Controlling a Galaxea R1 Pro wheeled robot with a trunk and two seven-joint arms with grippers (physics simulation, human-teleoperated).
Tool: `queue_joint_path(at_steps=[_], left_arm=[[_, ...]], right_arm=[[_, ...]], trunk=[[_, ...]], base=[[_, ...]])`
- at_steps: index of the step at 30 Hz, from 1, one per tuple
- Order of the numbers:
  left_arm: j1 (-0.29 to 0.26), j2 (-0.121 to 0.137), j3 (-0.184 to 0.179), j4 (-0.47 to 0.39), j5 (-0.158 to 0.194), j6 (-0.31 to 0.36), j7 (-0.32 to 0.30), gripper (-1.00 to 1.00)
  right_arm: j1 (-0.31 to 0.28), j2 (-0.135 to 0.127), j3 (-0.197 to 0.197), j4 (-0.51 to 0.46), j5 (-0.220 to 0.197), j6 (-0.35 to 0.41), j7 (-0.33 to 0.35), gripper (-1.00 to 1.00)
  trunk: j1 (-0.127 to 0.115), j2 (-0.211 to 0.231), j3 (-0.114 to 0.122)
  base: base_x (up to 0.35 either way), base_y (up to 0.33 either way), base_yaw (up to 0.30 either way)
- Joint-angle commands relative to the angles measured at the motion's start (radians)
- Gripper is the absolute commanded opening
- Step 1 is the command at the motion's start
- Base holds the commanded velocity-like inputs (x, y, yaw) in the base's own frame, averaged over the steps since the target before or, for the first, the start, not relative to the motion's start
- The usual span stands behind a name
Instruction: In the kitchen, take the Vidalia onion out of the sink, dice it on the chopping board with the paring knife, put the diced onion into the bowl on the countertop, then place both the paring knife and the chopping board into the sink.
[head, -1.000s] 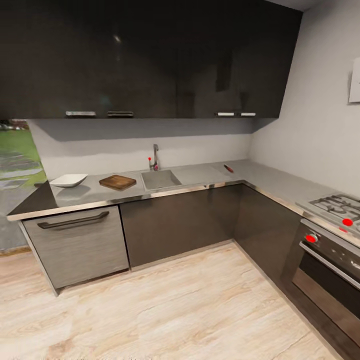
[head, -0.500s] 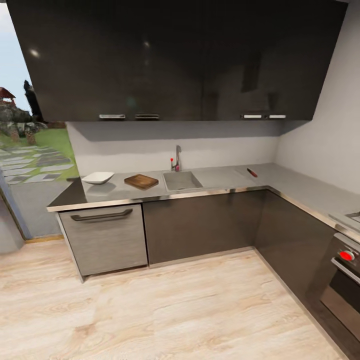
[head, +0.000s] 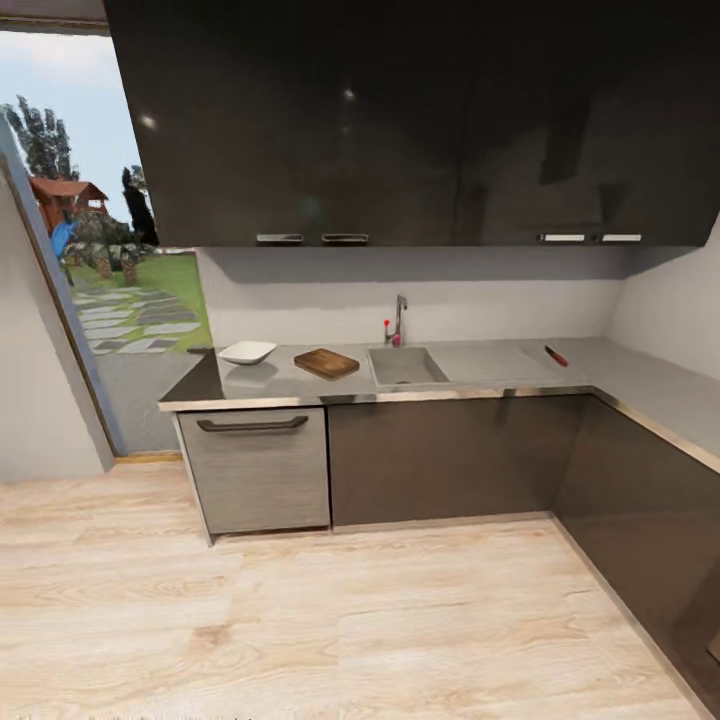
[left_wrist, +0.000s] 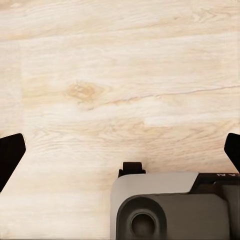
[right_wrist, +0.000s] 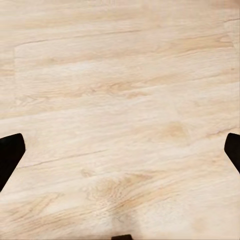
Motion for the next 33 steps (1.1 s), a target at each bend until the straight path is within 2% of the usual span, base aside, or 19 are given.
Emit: queue_joint_path(at_steps=[1,16,33], left_arm=[[0.0,0.0,0.001,-0.001,0.001,-0.001,0.0,1.0],[0.0,-0.001,0.001,-0.001,0.001,-0.001,0.0,1.0],[0.0,0.0,0.001,-0.002,0.001,-0.001,-0.001,1.0]], right_arm=[[0.0,0.0,0.0,0.0,-0.001,-0.002,-0.002,1.0],[0.0,0.0,0.0,0.0,-0.001,-0.007,-0.002,1.0],[0.0,0.0,-0.001,0.0,-0.001,-0.007,-0.002,1.0]], trunk=[[-0.004,0.006,0.002],[-0.061,0.111,0.061],[-0.126,0.23,0.116]], base=[[0.0,0.0,0.283],[0.0,0.0,0.239],[0.0,0.0,0.016]])
